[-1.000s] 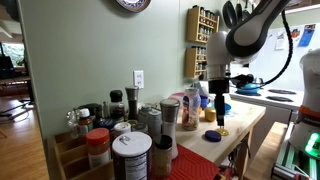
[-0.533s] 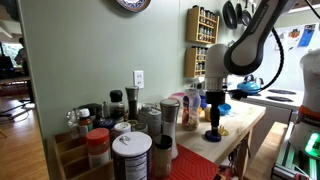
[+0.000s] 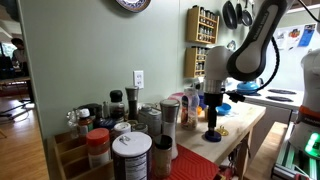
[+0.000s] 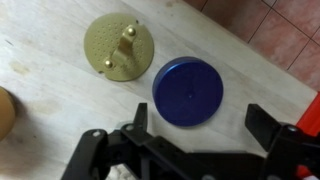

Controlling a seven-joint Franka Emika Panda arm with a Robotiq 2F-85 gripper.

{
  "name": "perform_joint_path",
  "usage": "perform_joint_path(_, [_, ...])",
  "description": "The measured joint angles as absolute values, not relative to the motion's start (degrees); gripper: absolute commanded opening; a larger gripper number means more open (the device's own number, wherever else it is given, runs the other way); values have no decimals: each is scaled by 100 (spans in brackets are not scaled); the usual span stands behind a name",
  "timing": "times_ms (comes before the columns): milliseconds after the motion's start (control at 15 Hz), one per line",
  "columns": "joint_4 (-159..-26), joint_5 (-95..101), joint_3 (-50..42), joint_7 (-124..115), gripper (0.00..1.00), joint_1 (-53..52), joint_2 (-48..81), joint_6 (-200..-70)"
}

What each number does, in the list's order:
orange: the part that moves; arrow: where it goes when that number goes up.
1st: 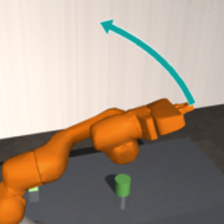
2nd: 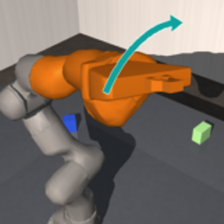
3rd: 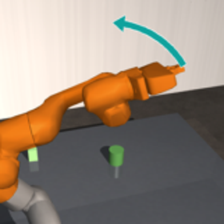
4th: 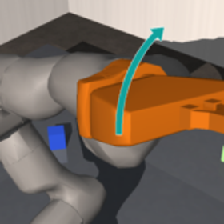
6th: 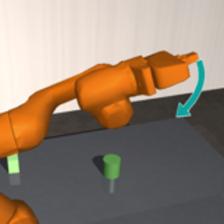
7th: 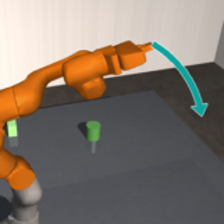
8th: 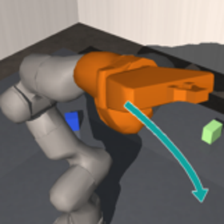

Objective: Pick up the dark blue container lid and put it on the clear container

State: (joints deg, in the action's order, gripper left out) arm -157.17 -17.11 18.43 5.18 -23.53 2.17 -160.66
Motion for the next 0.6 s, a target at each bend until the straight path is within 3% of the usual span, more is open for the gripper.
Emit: perform_joint_path(600, [-15704, -2315, 1910, 931, 100, -2143, 57, -16119])
